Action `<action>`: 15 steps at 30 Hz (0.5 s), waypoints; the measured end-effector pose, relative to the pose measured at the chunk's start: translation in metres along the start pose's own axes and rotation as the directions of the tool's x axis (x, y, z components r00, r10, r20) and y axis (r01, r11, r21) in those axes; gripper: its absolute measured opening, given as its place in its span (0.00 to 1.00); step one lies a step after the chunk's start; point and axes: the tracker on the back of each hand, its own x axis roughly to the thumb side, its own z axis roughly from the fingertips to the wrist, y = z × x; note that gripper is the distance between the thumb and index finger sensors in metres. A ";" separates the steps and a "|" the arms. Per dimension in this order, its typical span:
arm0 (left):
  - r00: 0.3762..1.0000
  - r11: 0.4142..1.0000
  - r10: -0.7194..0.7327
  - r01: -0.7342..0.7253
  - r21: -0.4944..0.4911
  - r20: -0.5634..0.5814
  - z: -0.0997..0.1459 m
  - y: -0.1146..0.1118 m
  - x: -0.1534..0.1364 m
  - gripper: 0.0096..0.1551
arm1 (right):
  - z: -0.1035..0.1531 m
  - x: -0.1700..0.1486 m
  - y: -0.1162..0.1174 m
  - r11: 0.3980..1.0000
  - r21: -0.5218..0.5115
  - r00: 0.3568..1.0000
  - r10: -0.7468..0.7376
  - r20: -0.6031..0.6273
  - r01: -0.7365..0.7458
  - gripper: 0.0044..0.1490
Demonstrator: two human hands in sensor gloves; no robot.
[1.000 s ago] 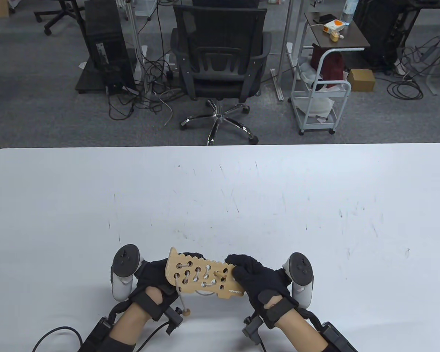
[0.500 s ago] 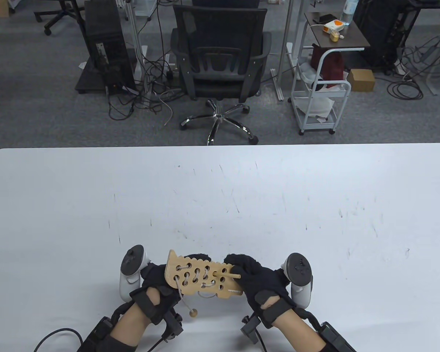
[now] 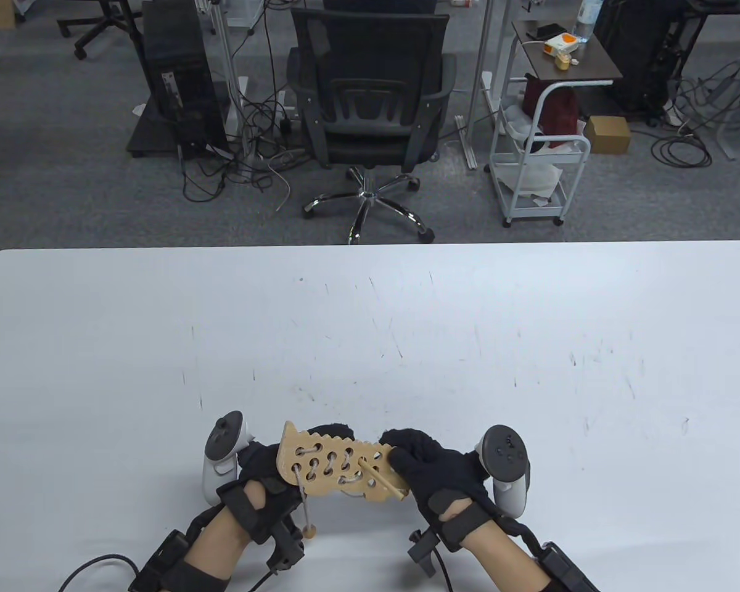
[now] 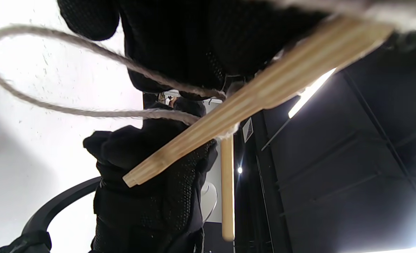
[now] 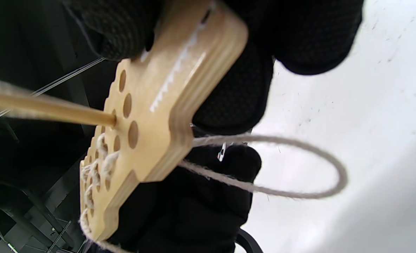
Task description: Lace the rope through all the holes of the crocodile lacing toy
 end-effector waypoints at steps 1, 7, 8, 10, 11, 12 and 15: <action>1.000 1.000 -0.001 0.001 0.005 -0.001 0.000 0.000 0.000 0.29 | 0.000 0.000 0.000 1.000 -0.002 1.000 0.000 0.003 0.000 0.29; 1.000 0.998 -0.024 0.024 0.053 -0.002 0.002 0.005 0.002 0.29 | 0.000 0.001 -0.003 1.000 -0.020 1.000 -0.006 0.004 0.006 0.29; 1.000 0.997 -0.028 0.028 0.067 0.000 0.002 0.007 0.002 0.29 | 0.000 0.001 -0.003 1.000 -0.023 1.000 -0.008 0.004 0.008 0.28; 0.999 0.993 -0.048 0.046 0.113 0.015 0.004 0.011 0.005 0.29 | 0.000 0.001 -0.006 0.999 -0.033 1.000 -0.016 0.003 0.016 0.29; 0.997 0.985 -0.065 0.060 0.159 0.028 0.006 0.015 0.006 0.29 | 0.000 0.001 -0.008 0.999 -0.043 1.000 -0.019 0.002 0.019 0.29; 0.997 0.982 -0.071 0.065 0.177 0.028 0.007 0.017 0.007 0.29 | 0.000 0.001 -0.008 0.999 -0.046 1.000 -0.019 0.002 0.019 0.29; 0.996 0.968 -0.076 0.063 0.245 0.045 0.012 0.026 0.010 0.29 | -0.001 0.000 -0.013 0.997 -0.069 1.000 -0.020 -0.005 0.019 0.29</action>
